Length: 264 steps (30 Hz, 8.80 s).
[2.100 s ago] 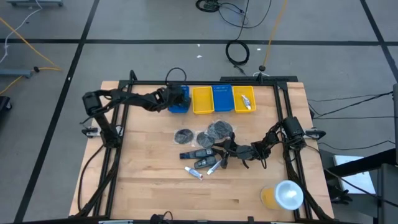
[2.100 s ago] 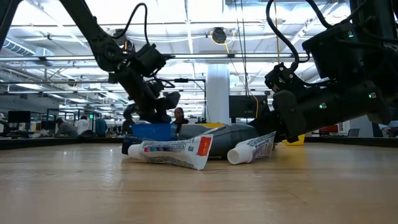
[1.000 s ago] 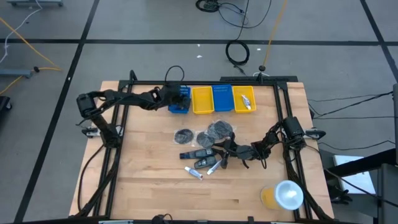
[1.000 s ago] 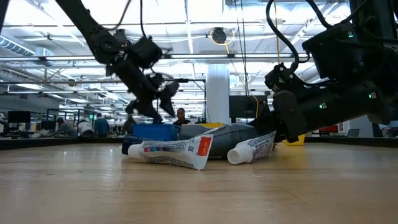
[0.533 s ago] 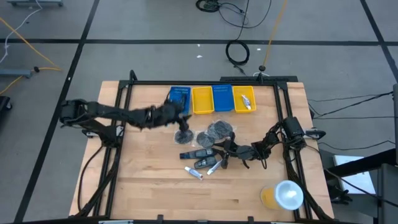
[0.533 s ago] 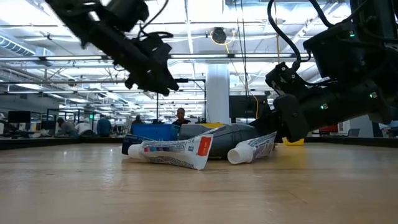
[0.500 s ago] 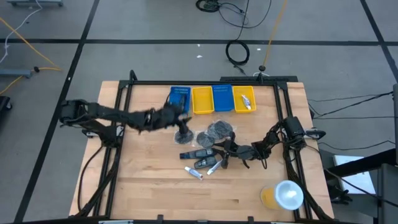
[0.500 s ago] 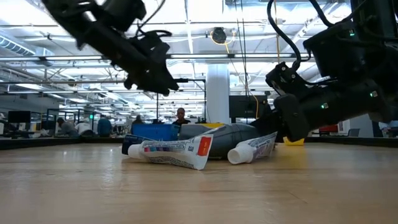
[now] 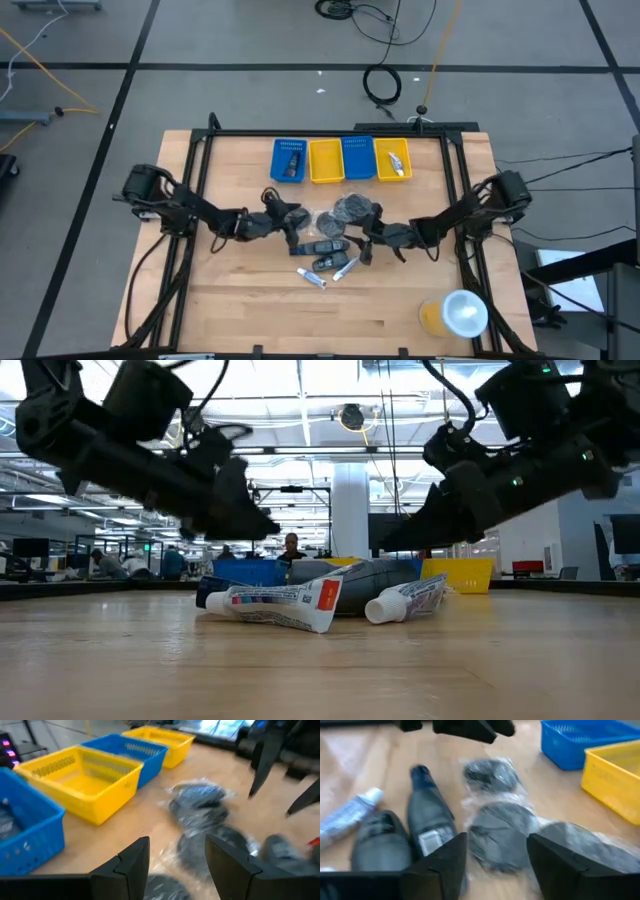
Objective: Pick & Place Travel size toiletries
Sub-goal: Put the black hairbrush into the right blue bin, then put the black deodorant into the left yellow bin
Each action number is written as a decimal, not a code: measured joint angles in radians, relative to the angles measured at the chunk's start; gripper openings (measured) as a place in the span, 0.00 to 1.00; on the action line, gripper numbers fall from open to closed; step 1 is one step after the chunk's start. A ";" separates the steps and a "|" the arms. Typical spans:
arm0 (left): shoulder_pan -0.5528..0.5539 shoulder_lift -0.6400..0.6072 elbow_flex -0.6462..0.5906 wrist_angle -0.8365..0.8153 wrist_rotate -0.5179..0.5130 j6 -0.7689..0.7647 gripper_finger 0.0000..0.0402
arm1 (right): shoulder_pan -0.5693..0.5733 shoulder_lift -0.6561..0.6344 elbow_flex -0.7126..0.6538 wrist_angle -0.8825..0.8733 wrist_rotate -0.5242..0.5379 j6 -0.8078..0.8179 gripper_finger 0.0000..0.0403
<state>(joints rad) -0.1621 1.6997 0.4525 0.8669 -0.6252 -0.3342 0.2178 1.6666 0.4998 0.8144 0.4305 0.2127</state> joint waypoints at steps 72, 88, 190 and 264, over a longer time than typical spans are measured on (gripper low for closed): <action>-0.017 0.120 0.009 -0.047 -0.105 -0.075 0.46 | -0.299 -0.087 0.142 -0.880 0.006 -0.221 0.31; -0.017 0.120 0.010 -0.042 -0.106 -0.081 0.46 | -0.196 -0.347 0.161 -0.988 0.032 0.026 0.03; -0.029 0.120 0.010 -0.024 -0.074 -0.087 0.46 | 0.058 0.017 0.371 -0.748 -0.327 -0.042 0.67; -0.103 -0.077 -0.076 -0.323 -0.302 -0.219 0.46 | -0.458 0.166 0.624 -0.568 0.093 0.247 0.51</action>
<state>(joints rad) -0.2649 1.6226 0.3767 0.5438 -0.9272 -0.5529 -0.2402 1.8330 1.1236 0.2468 0.5235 0.4593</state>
